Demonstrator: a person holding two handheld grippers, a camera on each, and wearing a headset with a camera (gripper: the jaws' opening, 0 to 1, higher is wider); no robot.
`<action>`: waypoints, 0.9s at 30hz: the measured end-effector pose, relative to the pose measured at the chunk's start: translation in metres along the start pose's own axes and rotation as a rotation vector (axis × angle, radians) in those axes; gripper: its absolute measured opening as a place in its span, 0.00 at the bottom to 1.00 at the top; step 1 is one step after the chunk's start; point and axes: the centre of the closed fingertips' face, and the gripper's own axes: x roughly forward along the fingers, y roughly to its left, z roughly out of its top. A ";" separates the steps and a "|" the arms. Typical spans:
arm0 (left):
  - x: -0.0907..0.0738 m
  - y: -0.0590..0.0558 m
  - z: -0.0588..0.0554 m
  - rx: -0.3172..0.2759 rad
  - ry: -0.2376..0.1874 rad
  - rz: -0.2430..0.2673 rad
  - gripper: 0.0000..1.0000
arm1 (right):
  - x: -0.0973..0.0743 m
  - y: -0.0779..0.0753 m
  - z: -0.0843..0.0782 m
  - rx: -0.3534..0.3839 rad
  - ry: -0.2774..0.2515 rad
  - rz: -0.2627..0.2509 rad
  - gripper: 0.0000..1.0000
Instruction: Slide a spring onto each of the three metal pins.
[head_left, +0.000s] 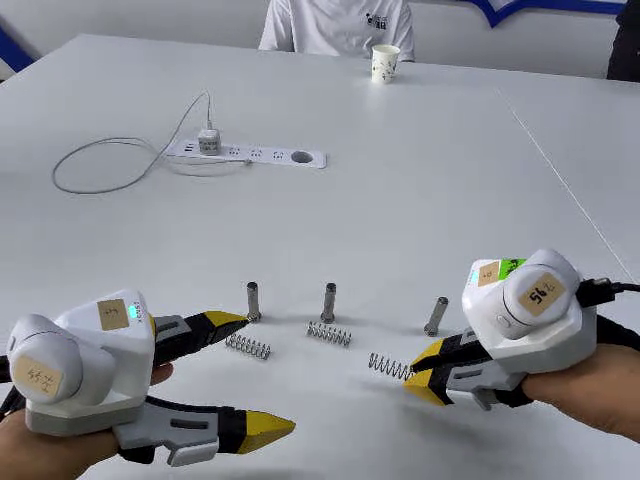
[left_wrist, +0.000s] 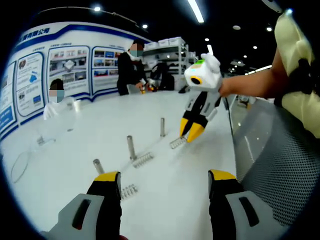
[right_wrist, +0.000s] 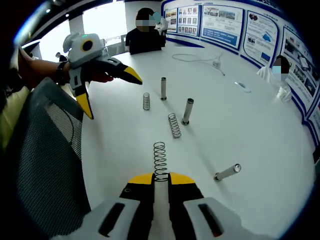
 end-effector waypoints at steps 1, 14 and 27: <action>0.001 0.000 0.000 0.002 0.001 -0.005 0.71 | 0.000 0.001 0.001 -0.003 -0.001 0.002 0.11; 0.018 -0.008 0.007 0.047 -0.002 -0.061 0.61 | 0.001 0.011 0.020 -0.065 -0.010 0.031 0.11; 0.025 -0.017 0.012 0.075 -0.010 -0.090 0.53 | 0.001 0.027 0.040 -0.139 -0.010 0.066 0.11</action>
